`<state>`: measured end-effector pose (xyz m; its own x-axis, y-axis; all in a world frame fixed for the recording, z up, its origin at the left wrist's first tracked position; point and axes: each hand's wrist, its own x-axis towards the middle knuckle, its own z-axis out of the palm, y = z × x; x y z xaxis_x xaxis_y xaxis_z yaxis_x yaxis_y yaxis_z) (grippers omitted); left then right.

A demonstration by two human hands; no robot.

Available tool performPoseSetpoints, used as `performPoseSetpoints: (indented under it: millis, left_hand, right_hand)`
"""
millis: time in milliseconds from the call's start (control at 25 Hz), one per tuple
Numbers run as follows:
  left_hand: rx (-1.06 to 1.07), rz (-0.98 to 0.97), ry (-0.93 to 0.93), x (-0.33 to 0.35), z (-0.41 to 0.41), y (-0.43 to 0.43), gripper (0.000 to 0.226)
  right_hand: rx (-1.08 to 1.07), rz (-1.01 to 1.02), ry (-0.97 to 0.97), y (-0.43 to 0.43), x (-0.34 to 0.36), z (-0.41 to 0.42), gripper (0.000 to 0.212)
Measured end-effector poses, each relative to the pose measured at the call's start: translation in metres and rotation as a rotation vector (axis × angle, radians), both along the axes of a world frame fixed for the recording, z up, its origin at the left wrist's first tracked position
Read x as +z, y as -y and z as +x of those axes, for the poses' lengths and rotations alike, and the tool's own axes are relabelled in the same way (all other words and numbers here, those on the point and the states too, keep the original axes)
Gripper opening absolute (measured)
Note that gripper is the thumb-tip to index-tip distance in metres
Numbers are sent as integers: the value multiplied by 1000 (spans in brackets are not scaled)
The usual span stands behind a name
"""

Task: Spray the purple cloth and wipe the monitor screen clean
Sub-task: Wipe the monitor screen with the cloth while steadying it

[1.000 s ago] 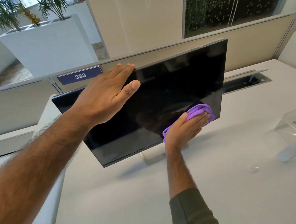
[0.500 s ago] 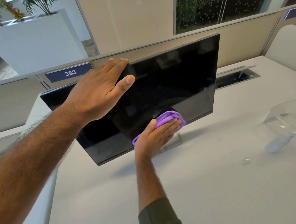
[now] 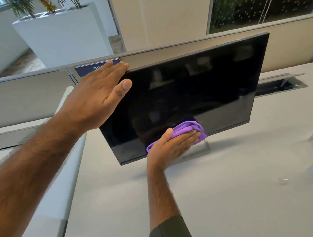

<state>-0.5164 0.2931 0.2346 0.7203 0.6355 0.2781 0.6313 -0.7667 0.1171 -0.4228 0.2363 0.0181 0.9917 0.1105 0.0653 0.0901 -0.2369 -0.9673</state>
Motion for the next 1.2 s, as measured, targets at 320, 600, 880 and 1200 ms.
performPoseSetpoints:
  millis: [320, 600, 880, 1200]
  left_hand:
    - [-23, -27, 9, 1, -9, 4, 81]
    - [-26, -17, 22, -3, -10, 2, 71]
    - [-4, -20, 27, -5, -7, 3, 71]
    - [17, -31, 20, -5, -8, 6, 70]
  right_hand:
    - [195, -99, 334, 3, -15, -5, 75]
    - [581, -319, 1301, 27, -58, 35, 72]
    - [684, -264, 1817, 18, -15, 67, 59]
    - [1019, -461, 2135, 26, -34, 50, 69]
